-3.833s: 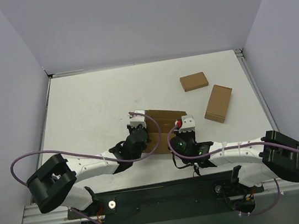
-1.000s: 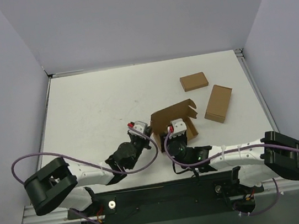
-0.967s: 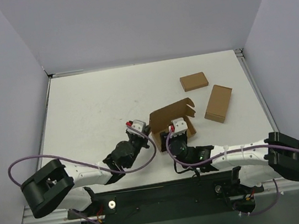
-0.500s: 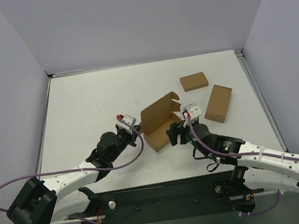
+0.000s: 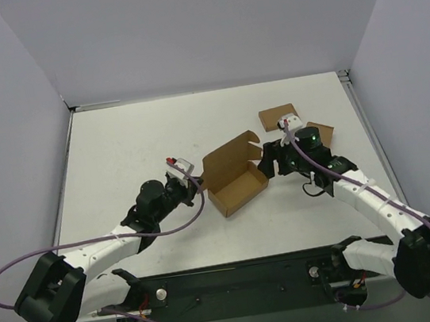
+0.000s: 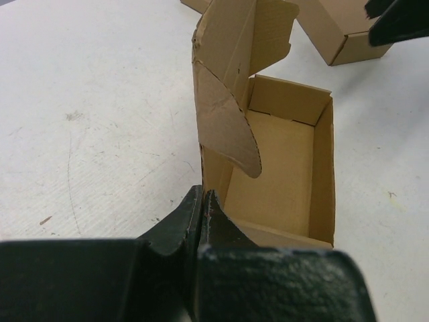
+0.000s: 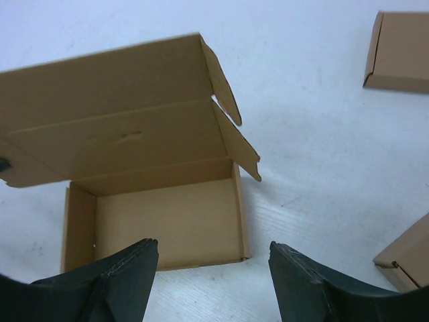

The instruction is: Fold the paper box

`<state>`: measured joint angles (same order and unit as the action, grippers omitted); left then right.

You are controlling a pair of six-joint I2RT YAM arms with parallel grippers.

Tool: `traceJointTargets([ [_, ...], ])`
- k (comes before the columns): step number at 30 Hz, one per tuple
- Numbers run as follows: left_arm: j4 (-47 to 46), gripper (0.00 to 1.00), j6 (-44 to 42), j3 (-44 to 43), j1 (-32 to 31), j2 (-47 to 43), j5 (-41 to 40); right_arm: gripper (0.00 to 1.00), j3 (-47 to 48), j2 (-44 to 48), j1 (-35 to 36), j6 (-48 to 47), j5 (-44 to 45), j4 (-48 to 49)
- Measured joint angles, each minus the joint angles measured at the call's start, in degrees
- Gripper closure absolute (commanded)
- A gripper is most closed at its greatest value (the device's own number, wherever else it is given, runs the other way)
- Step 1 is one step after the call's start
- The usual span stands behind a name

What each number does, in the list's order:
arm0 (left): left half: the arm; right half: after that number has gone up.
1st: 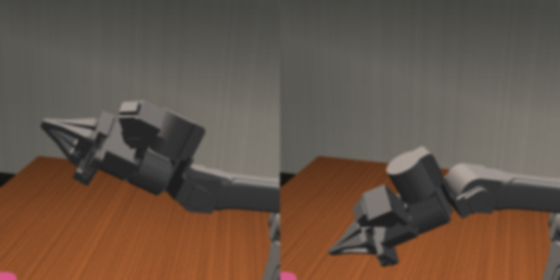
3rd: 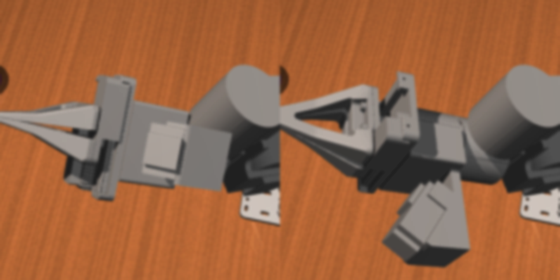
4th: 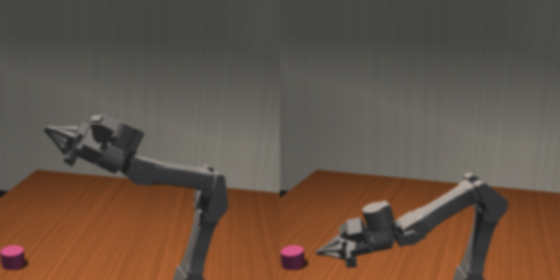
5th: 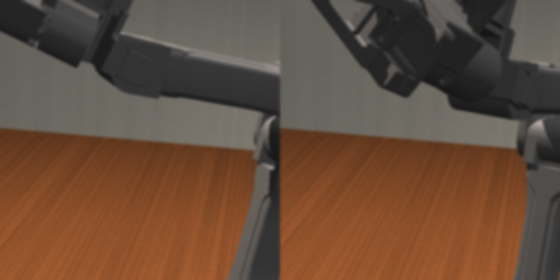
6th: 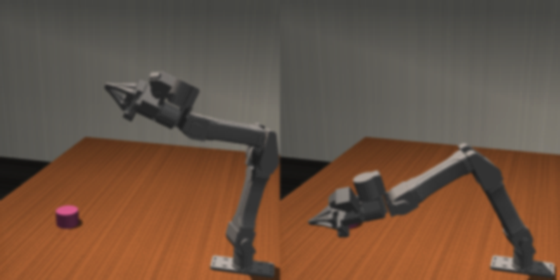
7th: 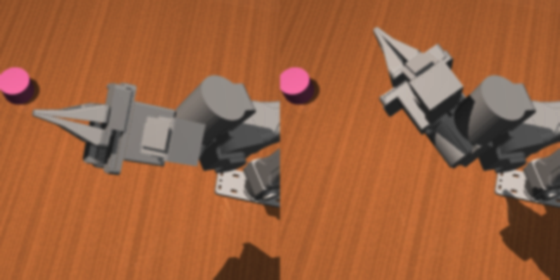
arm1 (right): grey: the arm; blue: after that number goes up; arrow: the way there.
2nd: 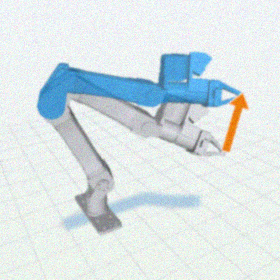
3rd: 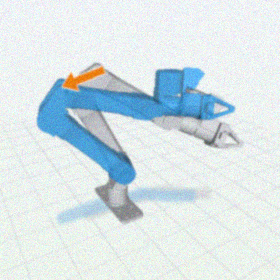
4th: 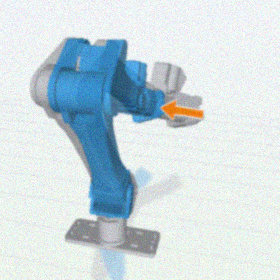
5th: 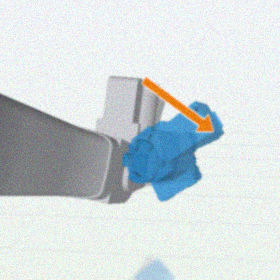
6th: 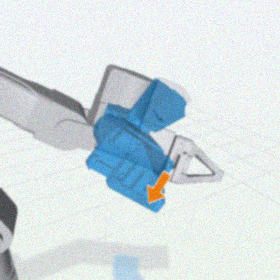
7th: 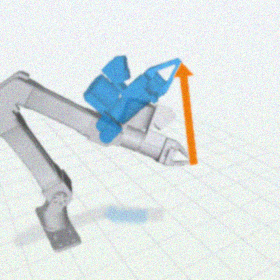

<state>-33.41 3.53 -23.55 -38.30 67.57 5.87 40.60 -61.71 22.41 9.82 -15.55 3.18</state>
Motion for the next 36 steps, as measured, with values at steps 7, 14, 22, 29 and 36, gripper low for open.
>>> traceJointTargets([
  [7, 1.14, 1.0, 0.02, -1.38, 1.36, 1.11, 3.85, 0.34, 2.43, -9.31, -4.2, -6.75, -6.93, 0.98],
  [14, 1.6, 1.0, 0.02, -1.92, 1.81, 1.84, 5.68, 0.36, 8.44, -14.64, -5.29, -13.27, -9.44, 3.1],
  [22, 2.58, 1.0, 0.04, -2.01, 2.21, 1.84, 6.4, 0.46, 16.28, -21.79, -6.69, -17.59, -13.99, 0.72],
  [29, 3.56, 1.0, 0.04, -2.16, 2.51, 1.84, 6.38, 0.58, 16.83, -22.86, -6.69, -18.84, -16.31, -3.28],
  [36, 4.79, 1.0, 0.07, -2.93, 2.51, 1.84, 6.34, 0.75, 16.83, -22.86, -6.62, -18.86, -16.9, -5.4],
])
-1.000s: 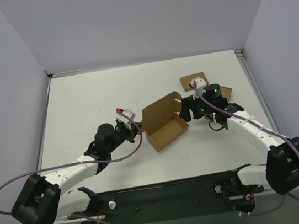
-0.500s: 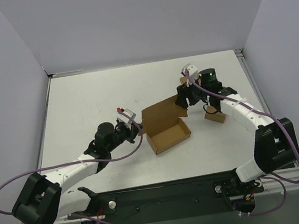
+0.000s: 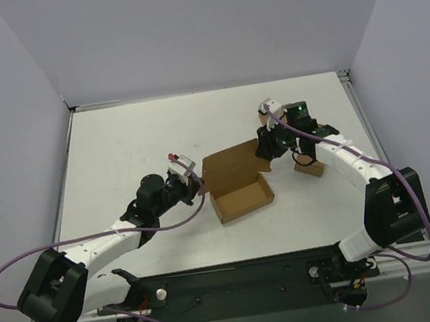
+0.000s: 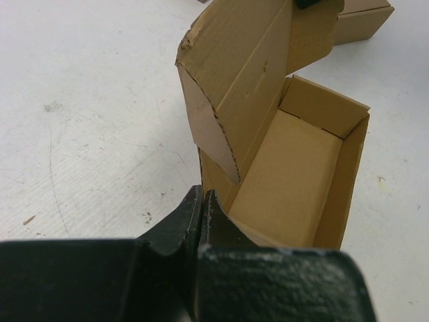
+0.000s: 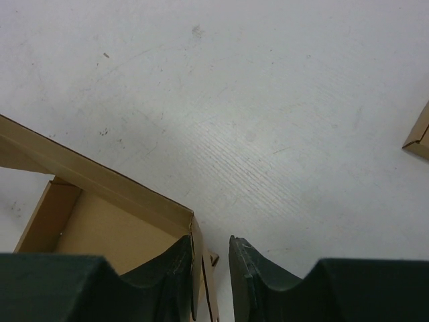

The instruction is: Fold the paper box

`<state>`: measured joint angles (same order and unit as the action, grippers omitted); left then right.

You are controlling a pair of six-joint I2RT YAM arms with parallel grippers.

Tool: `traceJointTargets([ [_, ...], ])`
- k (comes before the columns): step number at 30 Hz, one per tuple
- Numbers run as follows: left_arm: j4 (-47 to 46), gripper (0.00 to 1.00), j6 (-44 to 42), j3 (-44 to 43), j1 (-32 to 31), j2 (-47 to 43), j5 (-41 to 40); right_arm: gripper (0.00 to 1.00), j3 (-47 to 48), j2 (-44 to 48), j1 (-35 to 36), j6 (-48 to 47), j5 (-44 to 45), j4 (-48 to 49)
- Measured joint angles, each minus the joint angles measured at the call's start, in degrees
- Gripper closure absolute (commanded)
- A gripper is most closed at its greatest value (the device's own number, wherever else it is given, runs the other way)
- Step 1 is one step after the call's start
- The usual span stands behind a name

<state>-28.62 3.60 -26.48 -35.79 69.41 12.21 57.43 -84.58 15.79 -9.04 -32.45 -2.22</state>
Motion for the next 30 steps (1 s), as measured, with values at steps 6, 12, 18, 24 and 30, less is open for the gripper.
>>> traceJointTargets([
  [6, 0.85, 1.0, 0.11, -0.98, 0.0, 0.26, -0.35, 0.95, -0.02, 0.0, 0.76, 0.13, 0.07, -1.29],
  [12, 6.19, 1.0, 0.46, -6.05, -0.02, 3.04, -4.66, 1.0, -2.21, 0.81, 5.33, 3.91, 10.36, 1.86],
  [18, 11.28, 1.0, 1.18, -14.14, -0.61, 9.35, -15.3, 1.0, -7.54, 4.35, 17.4, 12.46, 35.58, 9.07],
  [24, 11.17, 1.0, 3.08, -20.44, -4.0, 14.82, -25.88, 1.0, -10.29, 4.74, 24.72, 18.88, 56.72, 16.26],
  [30, 7.58, 1.0, 6.86, -20.79, -6.32, 18.86, -32.76, 1.0, -11.23, 2.34, 30.38, 20.61, 71.17, 22.29],
])
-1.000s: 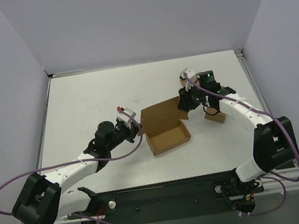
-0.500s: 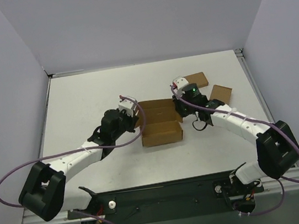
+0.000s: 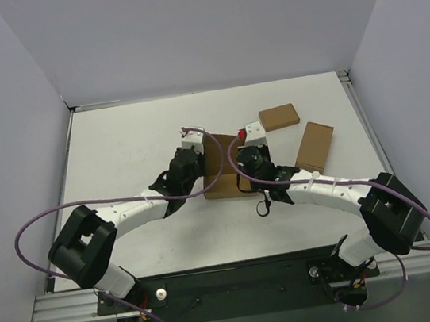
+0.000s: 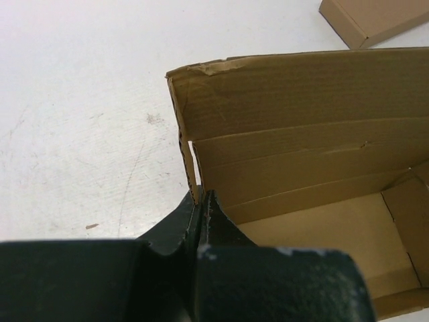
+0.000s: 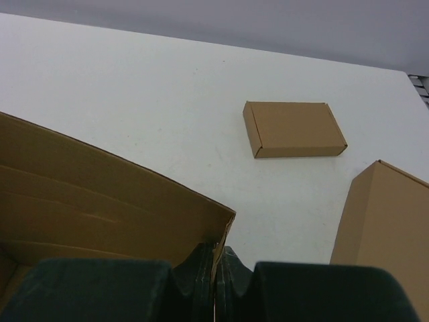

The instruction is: Fold the paper box

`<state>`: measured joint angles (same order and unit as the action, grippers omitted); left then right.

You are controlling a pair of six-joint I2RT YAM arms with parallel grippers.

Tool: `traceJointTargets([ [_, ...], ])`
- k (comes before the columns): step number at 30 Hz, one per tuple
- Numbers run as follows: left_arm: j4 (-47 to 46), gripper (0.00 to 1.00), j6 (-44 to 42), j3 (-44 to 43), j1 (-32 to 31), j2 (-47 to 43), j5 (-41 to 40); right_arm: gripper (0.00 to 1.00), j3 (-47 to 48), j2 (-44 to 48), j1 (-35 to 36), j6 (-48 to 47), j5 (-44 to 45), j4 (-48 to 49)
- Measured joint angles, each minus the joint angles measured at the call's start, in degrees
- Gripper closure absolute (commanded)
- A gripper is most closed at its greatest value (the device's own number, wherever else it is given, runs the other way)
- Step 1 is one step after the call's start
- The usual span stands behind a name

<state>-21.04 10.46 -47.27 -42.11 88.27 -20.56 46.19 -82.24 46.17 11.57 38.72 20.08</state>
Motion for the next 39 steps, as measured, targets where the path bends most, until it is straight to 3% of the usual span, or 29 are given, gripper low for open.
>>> traceJointTargets([
  [12, -12.66, 1.0, 3.85, 5.55, -5.77, 3.08, -10.23, 1.0, -4.57, -1.99, 3.43, 7.17, 10.14, 4.57],
  [24, -25.4, 1.0, 5.51, 13.07, -11.21, 3.67, -16.81, 1.0, -9.7, -0.13, 6.19, 14.14, 14.73, 5.99],
  [39, -41.18, 1.0, 3.5, 20.46, -22.38, 5.6, -29.88, 1.0, -14.16, 3.32, 10.1, 22.03, 20.55, 4.28],
])
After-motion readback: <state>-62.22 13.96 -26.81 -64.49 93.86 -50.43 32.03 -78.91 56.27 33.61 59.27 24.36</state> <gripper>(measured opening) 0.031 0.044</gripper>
